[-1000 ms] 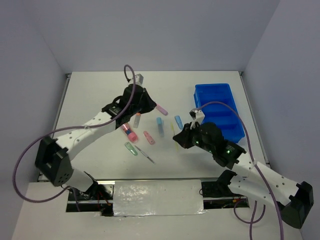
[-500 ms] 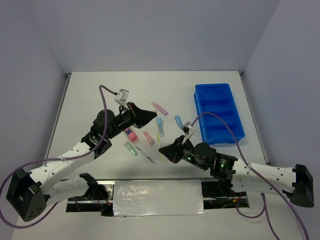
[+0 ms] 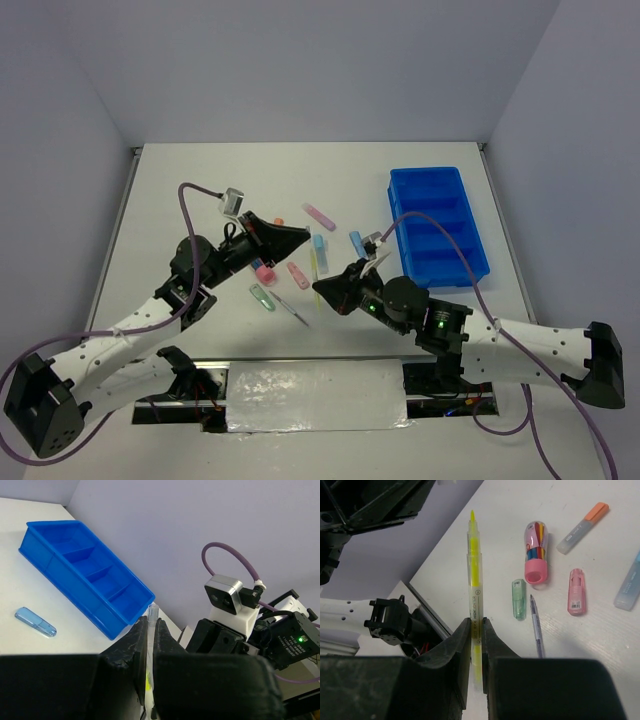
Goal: Sort the stationery into containers
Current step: Close the pen cap on the pen.
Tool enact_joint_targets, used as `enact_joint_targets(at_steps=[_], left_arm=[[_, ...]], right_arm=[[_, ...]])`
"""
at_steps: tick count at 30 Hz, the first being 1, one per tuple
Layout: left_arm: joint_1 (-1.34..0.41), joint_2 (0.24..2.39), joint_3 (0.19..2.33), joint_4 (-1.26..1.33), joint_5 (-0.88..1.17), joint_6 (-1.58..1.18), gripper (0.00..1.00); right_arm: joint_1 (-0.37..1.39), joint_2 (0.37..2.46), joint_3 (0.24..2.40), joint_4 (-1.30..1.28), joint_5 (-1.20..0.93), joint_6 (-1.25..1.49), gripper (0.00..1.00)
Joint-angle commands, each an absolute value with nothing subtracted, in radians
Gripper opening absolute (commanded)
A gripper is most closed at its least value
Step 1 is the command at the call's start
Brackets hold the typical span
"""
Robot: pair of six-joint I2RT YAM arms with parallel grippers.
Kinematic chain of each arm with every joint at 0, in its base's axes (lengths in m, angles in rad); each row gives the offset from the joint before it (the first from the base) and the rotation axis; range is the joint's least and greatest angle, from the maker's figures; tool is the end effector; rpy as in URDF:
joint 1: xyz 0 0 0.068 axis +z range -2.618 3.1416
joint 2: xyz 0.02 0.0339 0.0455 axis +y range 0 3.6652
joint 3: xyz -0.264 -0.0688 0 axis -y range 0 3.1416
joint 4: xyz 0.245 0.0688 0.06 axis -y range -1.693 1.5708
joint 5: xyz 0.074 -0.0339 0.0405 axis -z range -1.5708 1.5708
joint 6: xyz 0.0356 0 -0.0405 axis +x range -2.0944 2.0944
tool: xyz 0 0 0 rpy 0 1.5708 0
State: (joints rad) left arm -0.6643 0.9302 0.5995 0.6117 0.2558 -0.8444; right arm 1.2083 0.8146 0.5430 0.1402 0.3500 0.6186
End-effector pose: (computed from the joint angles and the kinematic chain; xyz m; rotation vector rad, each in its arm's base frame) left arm 0.1658 -0.1413 0.3324 0.1146 1.4424 -1.4322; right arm 0.0814 0.1803 0.2835 -0.2548 1.7940 1.0491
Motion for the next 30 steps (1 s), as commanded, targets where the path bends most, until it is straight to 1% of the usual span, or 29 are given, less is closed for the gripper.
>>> enact_joint_targets(at_steps=[1, 8, 22, 30], left_arm=[[-0.669, 0.902, 0.592, 0.71, 0.253, -0.847, 0.0], [-0.669, 0.877, 0.574, 0.719, 0.216, -0.85, 0.01], [-0.669, 0.914, 0.566, 0.761, 0.244, -0.867, 0.0], [-0.669, 0.894, 0.56, 0.746, 0.232, -0.858, 0.01]], right_arm=[[1.223, 0.822, 0.606, 0.179, 0.345, 0.581, 0.0], [1.224, 0.827, 0.611, 0.199, 0.328, 0.565, 0.0], [1.227, 0.857, 0.66, 0.167, 0.347, 0.543, 0.0], [1.226, 0.868, 0.664, 0.166, 0.38, 0.548, 0.0]])
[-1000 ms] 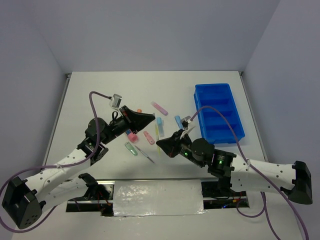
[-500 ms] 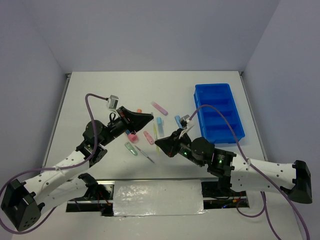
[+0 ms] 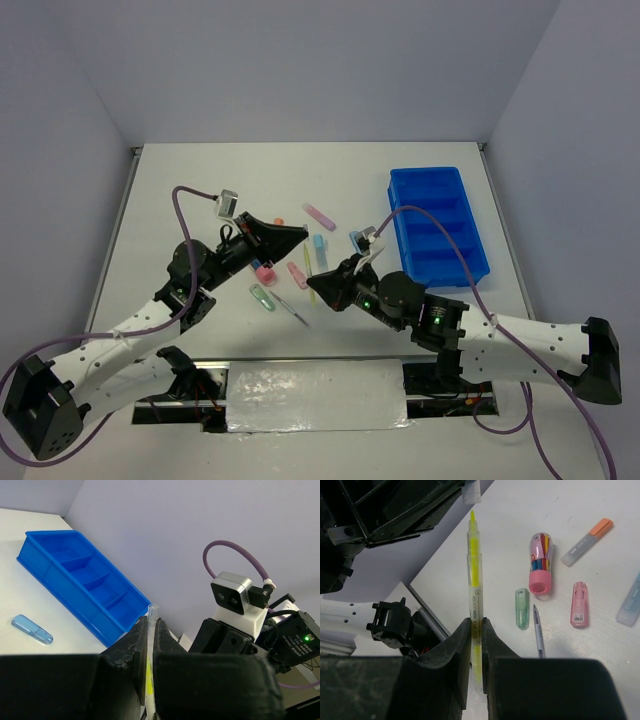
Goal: Sort the stationery into containers
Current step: Close the pen cap on the pen.
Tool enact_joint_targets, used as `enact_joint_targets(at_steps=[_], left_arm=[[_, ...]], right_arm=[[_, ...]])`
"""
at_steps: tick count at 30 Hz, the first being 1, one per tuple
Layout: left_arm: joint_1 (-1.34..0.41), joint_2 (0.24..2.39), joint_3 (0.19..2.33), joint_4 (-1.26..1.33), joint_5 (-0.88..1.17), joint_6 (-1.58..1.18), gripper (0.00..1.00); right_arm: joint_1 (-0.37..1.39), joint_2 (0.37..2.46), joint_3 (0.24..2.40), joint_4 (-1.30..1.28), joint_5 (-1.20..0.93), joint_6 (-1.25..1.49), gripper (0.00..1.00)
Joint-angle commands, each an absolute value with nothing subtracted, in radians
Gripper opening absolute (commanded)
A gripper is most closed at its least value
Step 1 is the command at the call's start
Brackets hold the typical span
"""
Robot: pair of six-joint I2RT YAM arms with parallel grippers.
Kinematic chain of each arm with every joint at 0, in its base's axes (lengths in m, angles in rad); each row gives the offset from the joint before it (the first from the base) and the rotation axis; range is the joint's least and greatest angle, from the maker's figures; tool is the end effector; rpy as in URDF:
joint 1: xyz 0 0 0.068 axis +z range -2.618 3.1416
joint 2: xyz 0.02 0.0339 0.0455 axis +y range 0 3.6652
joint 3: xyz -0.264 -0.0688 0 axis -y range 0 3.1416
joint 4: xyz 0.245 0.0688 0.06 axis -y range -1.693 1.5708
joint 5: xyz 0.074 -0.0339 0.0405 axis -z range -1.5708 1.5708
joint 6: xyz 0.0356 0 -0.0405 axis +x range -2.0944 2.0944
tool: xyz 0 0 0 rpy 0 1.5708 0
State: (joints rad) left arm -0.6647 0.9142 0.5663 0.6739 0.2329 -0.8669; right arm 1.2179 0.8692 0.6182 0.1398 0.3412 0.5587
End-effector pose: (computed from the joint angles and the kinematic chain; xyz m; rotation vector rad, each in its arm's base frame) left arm 0.1622 -0.1376 0.3303 0.0845 1.3952 -1.4489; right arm 0.0833 0.1917 0.3005 -0.3142 1.7596 1.0344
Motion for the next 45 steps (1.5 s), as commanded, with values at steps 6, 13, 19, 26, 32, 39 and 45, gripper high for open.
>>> enact_joint_targets(at_steps=[6, 13, 19, 26, 32, 39, 45], left_arm=[[-0.669, 0.876, 0.557, 0.726, 0.203, -0.845, 0.01], [-0.669, 0.893, 0.6, 0.696, 0.193, -0.831, 0.0], [-0.669, 0.894, 0.586, 0.71, 0.201, -0.838, 0.0], [-0.669, 0.89, 0.574, 0.729, 0.212, -0.851, 0.0], [-0.669, 0.894, 0.566, 0.729, 0.212, -0.851, 0.0], [-0.669, 0.891, 0.561, 0.71, 0.193, -0.842, 0.0], [-0.669, 0.874, 0.577, 0.683, 0.181, -0.824, 0.0]], right_arm=[[1.226, 0.868, 0.673, 0.16, 0.358, 0.535, 0.0], [1.226, 0.85, 0.65, 0.183, 0.354, 0.535, 0.0], [1.226, 0.85, 0.655, 0.183, 0.362, 0.531, 0.0], [1.226, 0.87, 0.676, 0.169, 0.393, 0.529, 0.0], [1.226, 0.89, 0.702, 0.179, 0.397, 0.522, 0.0], [1.226, 0.917, 0.735, 0.192, 0.379, 0.509, 0.0], [1.226, 0.914, 0.713, 0.195, 0.383, 0.531, 0.0]])
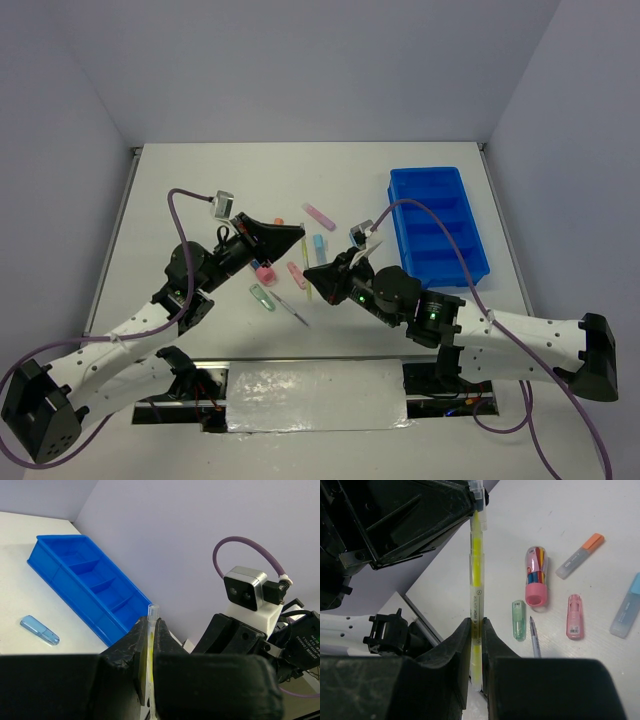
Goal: Sort the stationery into containers
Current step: Close the pen cap on the pen.
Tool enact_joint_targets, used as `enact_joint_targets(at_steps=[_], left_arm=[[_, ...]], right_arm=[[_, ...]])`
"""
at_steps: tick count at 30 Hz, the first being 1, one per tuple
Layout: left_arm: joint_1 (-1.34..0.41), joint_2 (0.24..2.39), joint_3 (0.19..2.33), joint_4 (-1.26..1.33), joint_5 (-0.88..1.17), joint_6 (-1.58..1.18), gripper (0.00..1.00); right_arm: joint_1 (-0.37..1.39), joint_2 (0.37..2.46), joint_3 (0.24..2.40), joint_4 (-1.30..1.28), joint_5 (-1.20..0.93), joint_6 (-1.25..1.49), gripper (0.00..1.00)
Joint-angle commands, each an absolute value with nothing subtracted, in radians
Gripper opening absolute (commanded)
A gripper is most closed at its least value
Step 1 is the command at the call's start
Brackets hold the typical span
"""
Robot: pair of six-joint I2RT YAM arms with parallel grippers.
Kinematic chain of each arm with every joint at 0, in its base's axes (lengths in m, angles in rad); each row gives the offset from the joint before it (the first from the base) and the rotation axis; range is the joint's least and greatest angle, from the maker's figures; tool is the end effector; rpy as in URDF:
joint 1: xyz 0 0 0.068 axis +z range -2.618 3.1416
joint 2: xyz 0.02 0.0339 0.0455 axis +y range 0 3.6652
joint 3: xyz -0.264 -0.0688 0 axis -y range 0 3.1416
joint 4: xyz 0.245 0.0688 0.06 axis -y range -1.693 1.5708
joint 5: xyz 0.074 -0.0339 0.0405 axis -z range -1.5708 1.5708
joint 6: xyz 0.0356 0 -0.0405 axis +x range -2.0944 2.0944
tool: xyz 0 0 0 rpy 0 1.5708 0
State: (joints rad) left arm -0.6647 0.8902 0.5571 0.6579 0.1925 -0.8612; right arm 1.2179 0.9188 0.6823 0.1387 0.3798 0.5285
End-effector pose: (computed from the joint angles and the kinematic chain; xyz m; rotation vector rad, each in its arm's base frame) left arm 0.1597 -0.1338 0.3300 0.0491 1.3888 -1.4209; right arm 0.0879 0.2006 0.3138 -0.3019 1.7362 0.9920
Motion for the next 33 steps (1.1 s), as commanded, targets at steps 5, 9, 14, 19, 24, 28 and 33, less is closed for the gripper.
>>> enact_joint_targets(at_steps=[5, 9, 14, 19, 24, 28, 33], left_arm=[[-0.669, 0.882, 0.581, 0.683, 0.199, -0.821, 0.0], [-0.669, 0.893, 0.584, 0.669, 0.216, -0.816, 0.0], [-0.669, 0.897, 0.589, 0.626, 0.222, -0.787, 0.0], [-0.669, 0.916, 0.617, 0.555, 0.242, -0.747, 0.0], [-0.669, 0.928, 0.611, 0.583, 0.247, -0.794, 0.0], [-0.669, 0.948, 0.595, 0.646, 0.276, -0.86, 0.0], [-0.67, 0.95, 0.563, 0.703, 0.267, -0.928, 0.0]], right_arm=[[1.227, 0.904, 0.722, 0.19, 0.396, 0.516, 0.0], [1.226, 0.899, 0.745, 0.175, 0.41, 0.474, 0.0], [1.226, 0.887, 0.767, 0.161, 0.416, 0.443, 0.0], [1.226, 0.862, 0.761, 0.163, 0.42, 0.445, 0.0], [1.224, 0.877, 0.752, 0.196, 0.437, 0.433, 0.0], [1.223, 0.922, 0.764, 0.238, 0.437, 0.399, 0.0], [1.221, 0.942, 0.77, 0.327, 0.446, 0.367, 0.0]])
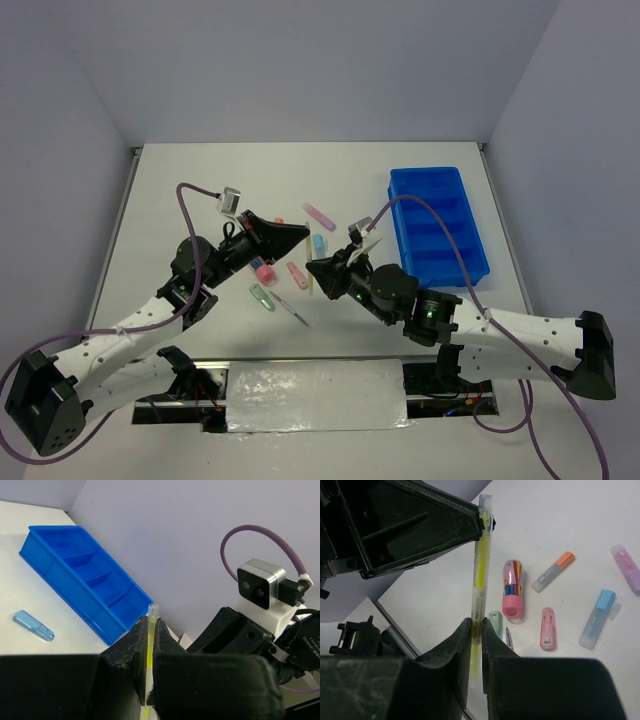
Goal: Sort the stationery into containers
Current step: Close the pen cap on the pen.
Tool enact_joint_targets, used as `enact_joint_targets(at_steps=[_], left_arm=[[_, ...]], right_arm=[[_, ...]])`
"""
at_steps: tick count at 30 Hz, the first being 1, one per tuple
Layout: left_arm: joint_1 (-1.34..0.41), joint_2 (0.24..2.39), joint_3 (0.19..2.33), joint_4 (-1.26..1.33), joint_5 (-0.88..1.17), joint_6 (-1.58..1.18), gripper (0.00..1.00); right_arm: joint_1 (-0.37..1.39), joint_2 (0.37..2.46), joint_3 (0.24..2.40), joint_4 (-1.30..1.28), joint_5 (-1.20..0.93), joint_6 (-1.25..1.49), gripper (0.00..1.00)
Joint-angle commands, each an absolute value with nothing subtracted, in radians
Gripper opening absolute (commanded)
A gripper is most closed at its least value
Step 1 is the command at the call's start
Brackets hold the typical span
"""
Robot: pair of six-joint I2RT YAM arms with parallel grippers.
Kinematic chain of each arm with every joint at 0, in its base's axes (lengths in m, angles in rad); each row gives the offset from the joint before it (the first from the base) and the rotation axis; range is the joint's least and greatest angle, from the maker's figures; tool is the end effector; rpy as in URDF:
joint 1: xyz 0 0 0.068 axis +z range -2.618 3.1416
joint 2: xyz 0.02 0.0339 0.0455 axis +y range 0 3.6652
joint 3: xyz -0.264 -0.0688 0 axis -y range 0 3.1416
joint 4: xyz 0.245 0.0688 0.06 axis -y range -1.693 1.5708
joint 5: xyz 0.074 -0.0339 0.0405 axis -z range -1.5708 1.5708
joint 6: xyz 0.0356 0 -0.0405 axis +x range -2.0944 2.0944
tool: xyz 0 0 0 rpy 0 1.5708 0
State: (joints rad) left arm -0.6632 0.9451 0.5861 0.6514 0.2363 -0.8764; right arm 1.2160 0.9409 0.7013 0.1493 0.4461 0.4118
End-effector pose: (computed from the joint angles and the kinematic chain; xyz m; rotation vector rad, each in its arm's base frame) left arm 0.1681 -0.1419 0.3289 0.0743 1.4343 -1.4489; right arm 0.0917 0.2032 0.3174 -0.3391 1.6920 0.8590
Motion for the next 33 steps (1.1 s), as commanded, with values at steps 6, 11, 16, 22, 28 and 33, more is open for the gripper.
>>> enact_joint_targets(at_steps=[6, 11, 16, 22, 28, 33], left_arm=[[-0.67, 0.933, 0.546, 0.689, 0.27, -0.921, 0.0], [-0.67, 0.93, 0.554, 0.643, 0.31, -0.845, 0.0], [-0.67, 0.908, 0.624, 0.507, 0.327, -0.759, 0.26], [-0.67, 0.862, 0.718, 0.397, 0.278, -0.661, 0.35], [-0.67, 0.851, 0.758, 0.353, 0.301, -0.634, 0.16], [-0.67, 0.85, 0.727, 0.437, 0.425, -0.634, 0.0]], right_arm=[[1.207, 0.936, 0.779, 0.385, 0.477, 0.298, 0.0], [1.186, 0.913, 0.805, 0.39, 0.457, 0.25, 0.0], [1.189, 0.925, 0.778, 0.405, 0.246, 0.178, 0.0], [1.189, 0.913, 0.742, 0.397, 0.233, 0.207, 0.0], [1.189, 0.897, 0.739, 0.396, 0.261, 0.221, 0.0], [1.189, 0.899, 0.736, 0.403, 0.278, 0.236, 0.0]])
